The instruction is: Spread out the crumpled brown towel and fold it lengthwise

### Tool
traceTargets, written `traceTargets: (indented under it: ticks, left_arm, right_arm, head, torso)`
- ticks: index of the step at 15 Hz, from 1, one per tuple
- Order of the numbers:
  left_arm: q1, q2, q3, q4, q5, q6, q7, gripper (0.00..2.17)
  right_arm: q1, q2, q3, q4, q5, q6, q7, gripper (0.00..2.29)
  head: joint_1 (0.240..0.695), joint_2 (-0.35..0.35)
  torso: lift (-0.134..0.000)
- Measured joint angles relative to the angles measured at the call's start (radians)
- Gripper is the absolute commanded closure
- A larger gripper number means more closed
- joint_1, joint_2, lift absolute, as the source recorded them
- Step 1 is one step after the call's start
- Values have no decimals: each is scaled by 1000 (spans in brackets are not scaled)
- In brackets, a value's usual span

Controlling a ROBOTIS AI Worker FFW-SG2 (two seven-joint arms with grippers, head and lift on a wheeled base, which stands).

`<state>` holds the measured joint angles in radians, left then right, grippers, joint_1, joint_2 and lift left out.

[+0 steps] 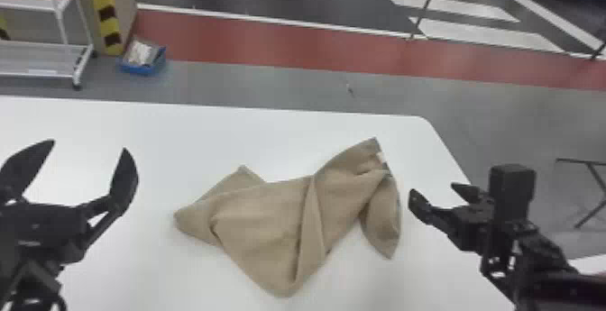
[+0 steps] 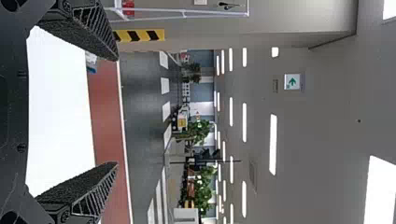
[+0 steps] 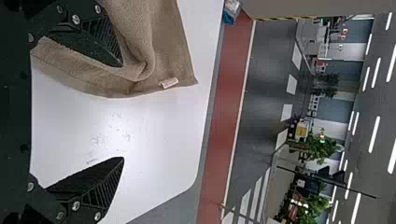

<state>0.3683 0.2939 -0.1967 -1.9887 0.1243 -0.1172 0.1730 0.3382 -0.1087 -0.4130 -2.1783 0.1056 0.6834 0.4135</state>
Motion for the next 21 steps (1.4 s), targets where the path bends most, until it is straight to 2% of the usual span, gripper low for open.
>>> traceTargets:
  ticks: [5, 7, 19, 20, 21]
  left_arm:
    - [5, -5, 5, 8, -1, 0, 0, 97]
    - [-4, -9, 0, 22, -3, 0, -3, 97]
    - [-16, -6, -20, 39, -3, -15, 0, 97]
    - [-16, -6, -20, 39, -3, -15, 0, 97]
    - [-16, -7, -20, 39, -3, -15, 0, 97]
  right_arm:
    - [105, 34, 22, -62, -8, 1, 71, 218]
    - [155, 41, 31, -79, -18, -11, 82, 221]
    - [174, 43, 51, 13, -22, -63, 136, 296]
    - [172, 43, 51, 19, -16, -59, 136, 410]
    - [167, 43, 52, 25, -11, -52, 137, 414]
  head:
    - [695, -231]
    - [695, -222]
    - [695, -211]
    - [695, -212]
    - [695, -213]
  torso:
    - [-124]
    - [-124]
    - [-124]
    - [-124]
    - [-124]
